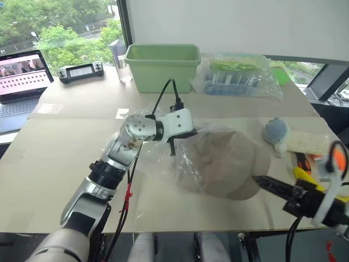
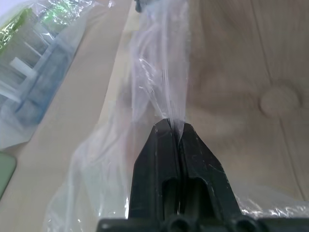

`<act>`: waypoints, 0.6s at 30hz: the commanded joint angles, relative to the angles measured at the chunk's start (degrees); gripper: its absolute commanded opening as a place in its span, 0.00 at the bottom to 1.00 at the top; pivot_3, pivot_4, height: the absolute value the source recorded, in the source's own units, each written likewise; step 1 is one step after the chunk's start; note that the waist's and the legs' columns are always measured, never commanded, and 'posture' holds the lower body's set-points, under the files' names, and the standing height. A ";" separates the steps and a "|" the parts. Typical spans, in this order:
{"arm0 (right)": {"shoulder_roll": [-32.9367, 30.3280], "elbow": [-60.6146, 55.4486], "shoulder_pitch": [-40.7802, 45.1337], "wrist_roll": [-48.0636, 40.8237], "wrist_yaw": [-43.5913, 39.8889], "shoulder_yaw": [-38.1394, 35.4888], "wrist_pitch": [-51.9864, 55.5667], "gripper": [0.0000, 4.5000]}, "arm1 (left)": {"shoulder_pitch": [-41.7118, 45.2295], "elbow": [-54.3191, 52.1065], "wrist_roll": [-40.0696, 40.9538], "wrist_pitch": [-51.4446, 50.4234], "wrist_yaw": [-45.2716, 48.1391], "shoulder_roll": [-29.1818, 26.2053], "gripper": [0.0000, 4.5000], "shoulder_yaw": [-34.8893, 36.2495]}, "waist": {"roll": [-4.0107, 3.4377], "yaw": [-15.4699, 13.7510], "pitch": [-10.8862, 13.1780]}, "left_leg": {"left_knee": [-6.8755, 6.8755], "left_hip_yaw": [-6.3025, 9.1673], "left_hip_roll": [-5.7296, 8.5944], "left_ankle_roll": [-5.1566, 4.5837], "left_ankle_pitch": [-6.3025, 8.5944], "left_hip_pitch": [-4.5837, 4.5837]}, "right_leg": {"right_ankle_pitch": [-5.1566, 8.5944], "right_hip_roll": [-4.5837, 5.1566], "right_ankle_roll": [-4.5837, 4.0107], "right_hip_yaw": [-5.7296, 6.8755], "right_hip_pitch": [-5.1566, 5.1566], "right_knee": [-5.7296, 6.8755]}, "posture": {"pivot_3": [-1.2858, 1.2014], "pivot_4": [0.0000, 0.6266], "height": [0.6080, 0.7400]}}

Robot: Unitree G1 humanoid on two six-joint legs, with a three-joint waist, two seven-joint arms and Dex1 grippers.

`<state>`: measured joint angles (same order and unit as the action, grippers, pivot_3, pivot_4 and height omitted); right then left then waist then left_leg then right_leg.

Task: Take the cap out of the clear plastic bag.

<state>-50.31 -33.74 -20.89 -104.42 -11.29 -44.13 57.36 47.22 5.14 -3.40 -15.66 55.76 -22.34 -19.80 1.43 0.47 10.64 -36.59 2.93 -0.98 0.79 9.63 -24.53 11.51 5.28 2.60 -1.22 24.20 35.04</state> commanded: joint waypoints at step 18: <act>-8.00 11.49 36.87 -8.58 2.61 -11.47 -14.13 0.01 | -1.63 -3.93 -1.00 0.04 -0.68 -3.14 0.00 0.22 | 0.01 -0.35 0.02 | -0.13 -0.02 0.06 0.00 0.00 -0.09 | -0.12 0.01 0.13 -0.08 -0.02 -0.02 | 0.52 0.24 1.00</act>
<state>-56.94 -22.39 15.32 -111.68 -13.39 -57.02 46.10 44.97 3.13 -4.24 -15.49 55.19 -24.97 -20.10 1.44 0.11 10.66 -36.72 2.90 -0.92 0.78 9.62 -24.62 11.39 5.29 2.74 -1.31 24.19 35.01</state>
